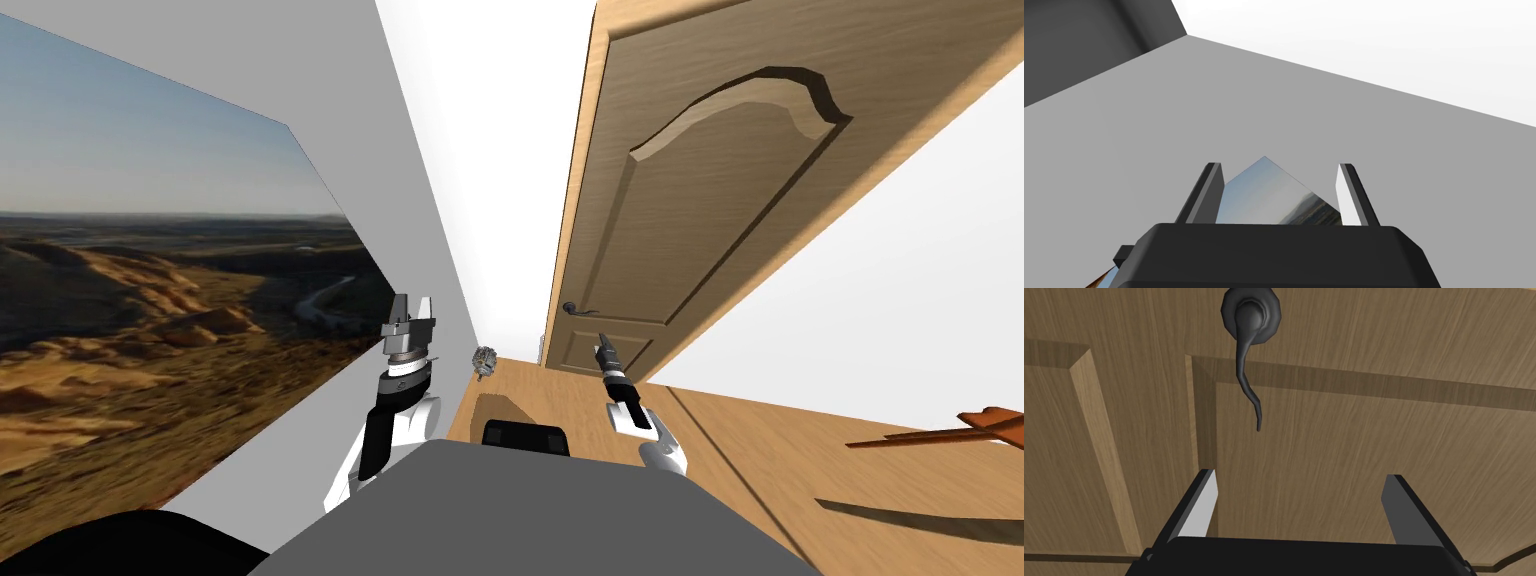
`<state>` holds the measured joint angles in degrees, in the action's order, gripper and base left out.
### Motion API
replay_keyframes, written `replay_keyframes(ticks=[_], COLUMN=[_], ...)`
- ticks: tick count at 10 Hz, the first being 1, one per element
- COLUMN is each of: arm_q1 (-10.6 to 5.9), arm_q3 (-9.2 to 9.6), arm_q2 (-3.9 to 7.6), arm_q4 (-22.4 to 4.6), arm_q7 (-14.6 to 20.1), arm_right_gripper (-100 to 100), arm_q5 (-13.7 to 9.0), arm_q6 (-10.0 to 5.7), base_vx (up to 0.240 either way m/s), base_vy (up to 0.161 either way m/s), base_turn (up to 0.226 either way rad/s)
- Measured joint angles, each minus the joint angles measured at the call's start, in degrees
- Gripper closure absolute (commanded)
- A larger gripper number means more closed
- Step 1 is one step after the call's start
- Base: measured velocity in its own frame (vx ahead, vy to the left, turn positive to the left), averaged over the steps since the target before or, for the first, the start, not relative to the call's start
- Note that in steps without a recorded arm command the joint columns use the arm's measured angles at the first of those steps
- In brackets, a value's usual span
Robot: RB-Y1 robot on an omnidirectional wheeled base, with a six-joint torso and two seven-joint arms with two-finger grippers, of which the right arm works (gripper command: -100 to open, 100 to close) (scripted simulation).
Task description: Pull the door open
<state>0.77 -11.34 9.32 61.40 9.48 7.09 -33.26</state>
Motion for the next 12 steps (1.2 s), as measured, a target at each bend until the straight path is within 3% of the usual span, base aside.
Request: replay_keyframes(ticks=[9, 10, 12], arm_q1=[-3.63, -3.69, -4.93], arm_q3=[-0.99, -1.00, -2.93], arm_q2=[0.70, 0.70, 1.10], arm_q4=[-9.4, -9.6, -11.9], arm_q7=[1.1, 1.1, 0.1], arm_right_gripper=[-100, -100, -100], arm_q5=[1.7, 1.7, 0.8], arm_q6=[-1.65, -1.70, -2.34], base_vx=[0.093, 0.029, 0.040], base_vy=[0.002, -0.005, -0.027], base_turn=[0.017, 0.304, 0.320])
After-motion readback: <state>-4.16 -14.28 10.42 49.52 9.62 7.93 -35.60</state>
